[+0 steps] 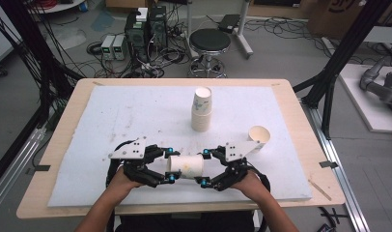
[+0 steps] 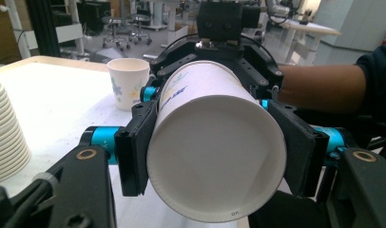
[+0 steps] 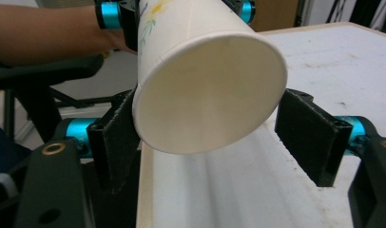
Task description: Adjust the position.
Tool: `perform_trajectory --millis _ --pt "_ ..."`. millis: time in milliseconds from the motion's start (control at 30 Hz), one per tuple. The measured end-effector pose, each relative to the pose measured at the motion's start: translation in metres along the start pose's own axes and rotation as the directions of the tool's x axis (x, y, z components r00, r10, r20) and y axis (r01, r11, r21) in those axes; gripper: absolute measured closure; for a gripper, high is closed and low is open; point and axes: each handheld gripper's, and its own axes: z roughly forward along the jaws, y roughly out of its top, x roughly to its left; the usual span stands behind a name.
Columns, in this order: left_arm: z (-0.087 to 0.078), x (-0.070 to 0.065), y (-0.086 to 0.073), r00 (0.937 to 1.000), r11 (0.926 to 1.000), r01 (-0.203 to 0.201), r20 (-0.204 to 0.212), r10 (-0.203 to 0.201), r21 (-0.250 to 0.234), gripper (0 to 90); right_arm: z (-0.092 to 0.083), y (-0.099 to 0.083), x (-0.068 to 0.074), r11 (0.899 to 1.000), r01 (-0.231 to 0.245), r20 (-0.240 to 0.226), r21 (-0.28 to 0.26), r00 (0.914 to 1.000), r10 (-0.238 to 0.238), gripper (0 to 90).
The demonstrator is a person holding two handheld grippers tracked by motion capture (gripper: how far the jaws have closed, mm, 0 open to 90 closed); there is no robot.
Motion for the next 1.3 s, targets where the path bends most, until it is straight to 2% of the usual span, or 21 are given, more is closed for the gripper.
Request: perform_trajectory --millis 267,467,567,633,700,733,767,900,933,967,1033,1200,1267,1300 --pt "-0.001 0.001 -0.005 0.9999 0.9988 0.005 0.013 -0.004 -0.048 37.1 -0.001 0.000 -0.001 0.999 -0.007 -0.031 -0.043 0.9995 0.005 29.2" --pt "-0.001 0.001 -0.007 0.9999 0.9987 0.008 0.008 -0.008 -0.050 37.0 -0.003 0.000 -0.002 0.996 -0.027 -0.040 -0.080 0.9989 0.024 32.7" --pt "-0.001 0.001 -0.008 1.0000 0.9990 0.009 0.003 -0.009 -0.043 36.8 -0.003 0.000 -0.003 0.997 -0.030 -0.041 -0.078 0.9988 0.027 33.0" --pt "0.000 0.001 -0.008 0.9995 0.9995 0.029 -0.009 -0.029 -0.014 35.6 -0.003 0.000 -0.003 0.997 -0.035 -0.039 -0.072 0.9987 0.032 33.0" --pt "0.001 0.001 -0.007 0.9976 0.9979 0.063 -0.028 -0.063 0.015 25.9 -0.004 0.000 -0.003 0.997 -0.044 -0.044 -0.068 0.9982 0.041 33.1" --pt "0.001 0.001 -0.006 0.9959 0.9961 0.076 -0.052 -0.074 0.044 20.5 -0.005 0.001 -0.004 0.997 -0.045 -0.039 -0.062 0.9983 0.042 33.0" --pt "0.002 0.000 -0.006 0.9954 0.9956 0.074 -0.065 -0.071 0.056 16.9 -0.005 0.001 -0.004 0.998 -0.040 -0.029 -0.044 0.9988 0.038 33.0" --pt "0.000 -0.003 -0.003 0.9945 0.9921 0.055 -0.096 -0.044 0.113 15.5 -0.006 0.003 -0.005 0.999 -0.039 -0.011 0.021 0.9992 0.039 33.0" --pt "0.000 -0.004 -0.001 0.9944 0.9889 0.046 -0.101 -0.032 0.142 15.5 -0.006 0.003 -0.005 0.999 -0.036 -0.007 0.037 0.9993 0.037 33.0" --pt "0.000 -0.004 -0.001 0.9944 0.9889 0.046 -0.101 -0.032 0.142 15.5 -0.006 0.004 -0.005 0.998 -0.038 -0.006 0.059 0.9992 0.038 33.0" --pt "-0.001 -0.004 0.002 0.9929 0.9810 0.037 -0.118 -0.015 0.190 15.5 -0.005 0.006 -0.006 0.996 -0.035 -0.001 0.086 0.9994 0.036 33.0" --pt "0.001 -0.005 0.005 0.9939 0.9649 0.017 -0.109 0.012 0.262 15.5 -0.001 0.016 -0.005 0.987 -0.002 0.001 0.162 1.0000 0.002 32.9" --pt "0.001 -0.006 0.006 0.9940 0.9639 0.017 -0.109 0.013 0.266 15.6 0.000 0.019 -0.005 0.984 0.005 0.004 0.177 1.0000 -0.006 32.9" --pt "0.001 -0.005 0.008 0.9934 0.9594 0.009 -0.112 0.024 0.282 15.7 0.003 0.024 -0.007 0.977 0.033 0.001 0.213 0.9994 -0.034 32.9"
